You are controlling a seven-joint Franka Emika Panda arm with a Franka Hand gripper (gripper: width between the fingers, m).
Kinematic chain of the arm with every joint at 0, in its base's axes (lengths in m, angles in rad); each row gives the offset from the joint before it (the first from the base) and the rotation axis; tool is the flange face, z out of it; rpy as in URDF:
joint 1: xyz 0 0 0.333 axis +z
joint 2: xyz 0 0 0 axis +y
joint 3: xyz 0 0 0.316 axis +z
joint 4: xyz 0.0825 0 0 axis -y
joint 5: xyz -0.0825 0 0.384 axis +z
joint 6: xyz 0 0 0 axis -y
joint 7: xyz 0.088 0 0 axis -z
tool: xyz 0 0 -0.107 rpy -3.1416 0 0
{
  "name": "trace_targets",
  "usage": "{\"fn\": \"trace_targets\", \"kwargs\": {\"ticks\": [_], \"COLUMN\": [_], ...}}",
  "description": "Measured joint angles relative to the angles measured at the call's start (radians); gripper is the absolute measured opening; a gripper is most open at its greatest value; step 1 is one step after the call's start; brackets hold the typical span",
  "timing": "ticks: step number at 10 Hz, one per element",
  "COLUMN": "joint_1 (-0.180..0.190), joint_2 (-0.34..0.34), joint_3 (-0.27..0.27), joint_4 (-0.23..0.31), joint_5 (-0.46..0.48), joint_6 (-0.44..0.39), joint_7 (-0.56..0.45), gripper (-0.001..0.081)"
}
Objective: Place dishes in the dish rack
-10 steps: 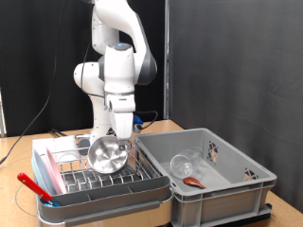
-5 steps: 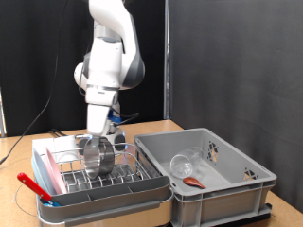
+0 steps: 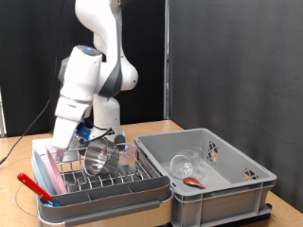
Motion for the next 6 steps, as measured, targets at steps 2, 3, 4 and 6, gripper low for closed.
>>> {"fn": "trace_targets", "kwargs": {"ticks": [2, 3, 4, 6], "joint_1": [-0.008, -0.002, 0.012, 0.062], "joint_2": [0.049, 0.058, 0.058, 0.038], "joint_3": [-0.02, -0.02, -0.019, -0.012], "joint_4": [0.02, 0.023, 0.022, 0.023], "joint_5": [0.045, 0.121, 0.211, 0.409], "joint_6": [0.034, 0.036, 0.035, -0.006], "joint_7": [-0.067, -0.14, -0.22, -0.366], "gripper": [0.0803, 0.0803, 0.0803, 0.0803]}}
